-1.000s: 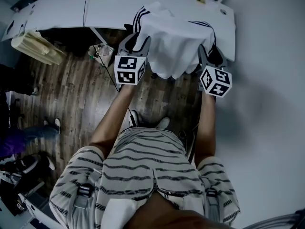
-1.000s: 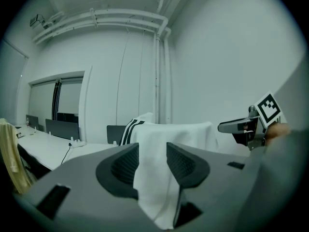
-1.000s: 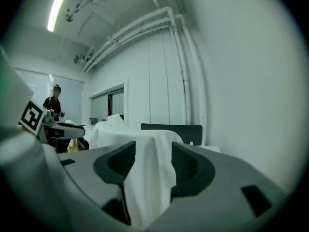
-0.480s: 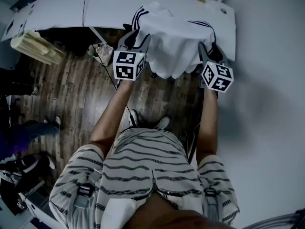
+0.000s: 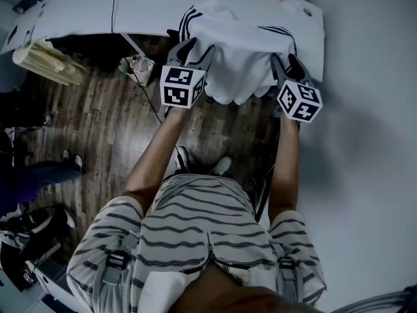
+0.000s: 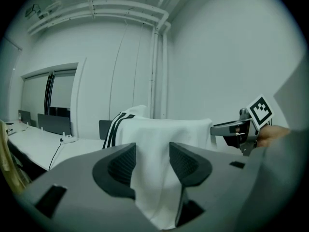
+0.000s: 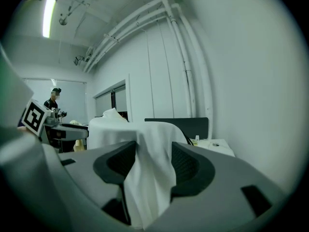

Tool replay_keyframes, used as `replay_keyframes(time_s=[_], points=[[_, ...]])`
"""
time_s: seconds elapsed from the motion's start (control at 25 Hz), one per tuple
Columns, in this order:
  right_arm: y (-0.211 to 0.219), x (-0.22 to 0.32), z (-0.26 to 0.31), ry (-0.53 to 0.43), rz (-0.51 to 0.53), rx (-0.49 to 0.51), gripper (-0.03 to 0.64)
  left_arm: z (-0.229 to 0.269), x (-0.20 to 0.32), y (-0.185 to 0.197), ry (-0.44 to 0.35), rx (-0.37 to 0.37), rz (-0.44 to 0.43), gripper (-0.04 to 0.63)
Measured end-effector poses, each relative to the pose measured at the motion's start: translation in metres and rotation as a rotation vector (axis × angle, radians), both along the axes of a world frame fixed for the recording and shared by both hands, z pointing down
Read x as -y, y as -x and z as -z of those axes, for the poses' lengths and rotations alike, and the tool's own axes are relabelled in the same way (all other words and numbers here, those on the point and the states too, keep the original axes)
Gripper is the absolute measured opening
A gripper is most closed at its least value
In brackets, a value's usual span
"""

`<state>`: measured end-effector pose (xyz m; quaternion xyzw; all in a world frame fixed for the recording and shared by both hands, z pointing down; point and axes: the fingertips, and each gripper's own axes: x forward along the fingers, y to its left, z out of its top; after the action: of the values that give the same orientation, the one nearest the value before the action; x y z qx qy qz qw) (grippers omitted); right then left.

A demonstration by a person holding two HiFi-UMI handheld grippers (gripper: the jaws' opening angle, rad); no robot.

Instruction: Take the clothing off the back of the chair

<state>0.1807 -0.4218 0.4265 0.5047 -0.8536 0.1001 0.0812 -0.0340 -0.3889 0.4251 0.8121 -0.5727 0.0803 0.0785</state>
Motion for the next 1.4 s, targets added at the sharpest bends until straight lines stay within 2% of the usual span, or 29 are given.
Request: replay_keyframes(time_s=[0.16, 0.64, 1.2, 1.4], points=[[0.002, 0.004, 0.001, -0.005, 0.008, 0.001, 0.235, -0.001, 0.006, -0.003, 0.0, -0.006, 0.004, 0.213], [0.007, 0.005, 0.004, -0.015, 0.04, 0.023, 0.158, 0.002, 0.015, -0.012, -0.013, -0.036, 0.038, 0.207], [0.009, 0.007, 0.004, -0.003, 0.076, 0.043, 0.067, 0.007, 0.018, -0.016, -0.014, -0.077, 0.059, 0.065], [0.009, 0.007, 0.003, -0.001, 0.064, 0.045, 0.041, 0.008, 0.018, -0.017, -0.017, -0.086, 0.055, 0.04]])
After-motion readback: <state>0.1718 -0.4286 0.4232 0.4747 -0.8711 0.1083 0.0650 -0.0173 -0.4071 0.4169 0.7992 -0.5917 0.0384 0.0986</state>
